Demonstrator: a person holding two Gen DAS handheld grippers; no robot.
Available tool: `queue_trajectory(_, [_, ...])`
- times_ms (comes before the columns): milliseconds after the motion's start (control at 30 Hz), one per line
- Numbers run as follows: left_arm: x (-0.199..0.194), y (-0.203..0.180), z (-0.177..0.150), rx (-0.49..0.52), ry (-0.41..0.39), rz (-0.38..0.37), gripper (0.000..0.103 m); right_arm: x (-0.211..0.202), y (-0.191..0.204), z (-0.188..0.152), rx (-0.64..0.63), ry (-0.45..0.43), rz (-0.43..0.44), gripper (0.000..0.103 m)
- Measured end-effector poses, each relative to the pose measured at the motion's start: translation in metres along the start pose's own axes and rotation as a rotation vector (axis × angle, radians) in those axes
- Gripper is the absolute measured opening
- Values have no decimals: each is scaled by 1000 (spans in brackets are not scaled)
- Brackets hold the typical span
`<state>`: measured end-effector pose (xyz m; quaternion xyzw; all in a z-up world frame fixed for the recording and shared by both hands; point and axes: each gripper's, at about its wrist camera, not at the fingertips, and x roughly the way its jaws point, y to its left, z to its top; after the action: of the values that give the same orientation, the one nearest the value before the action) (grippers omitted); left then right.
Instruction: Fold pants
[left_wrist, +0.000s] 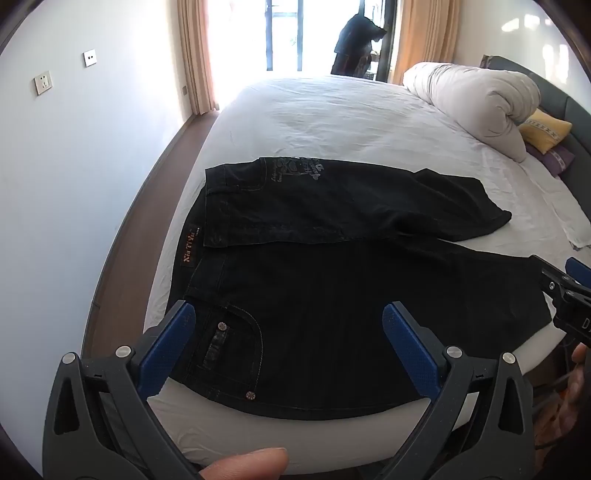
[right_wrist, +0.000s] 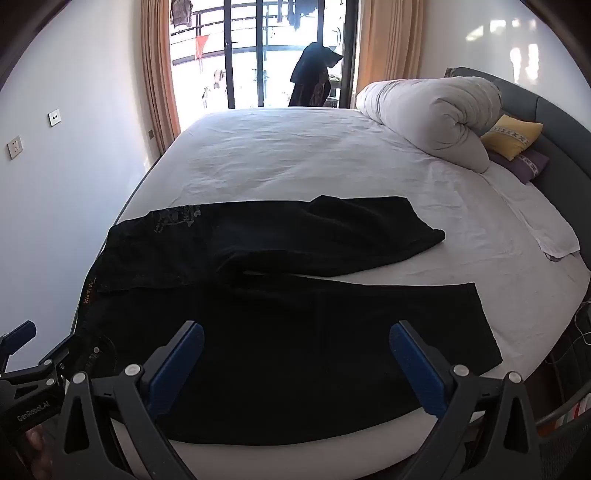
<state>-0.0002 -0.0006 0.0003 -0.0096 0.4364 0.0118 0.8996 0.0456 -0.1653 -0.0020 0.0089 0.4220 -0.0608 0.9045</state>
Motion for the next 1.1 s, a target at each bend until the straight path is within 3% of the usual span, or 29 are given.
queue_trajectory(1100, [0,0,0,-6,4,-9,103,6,0,-12,5,25,1,103])
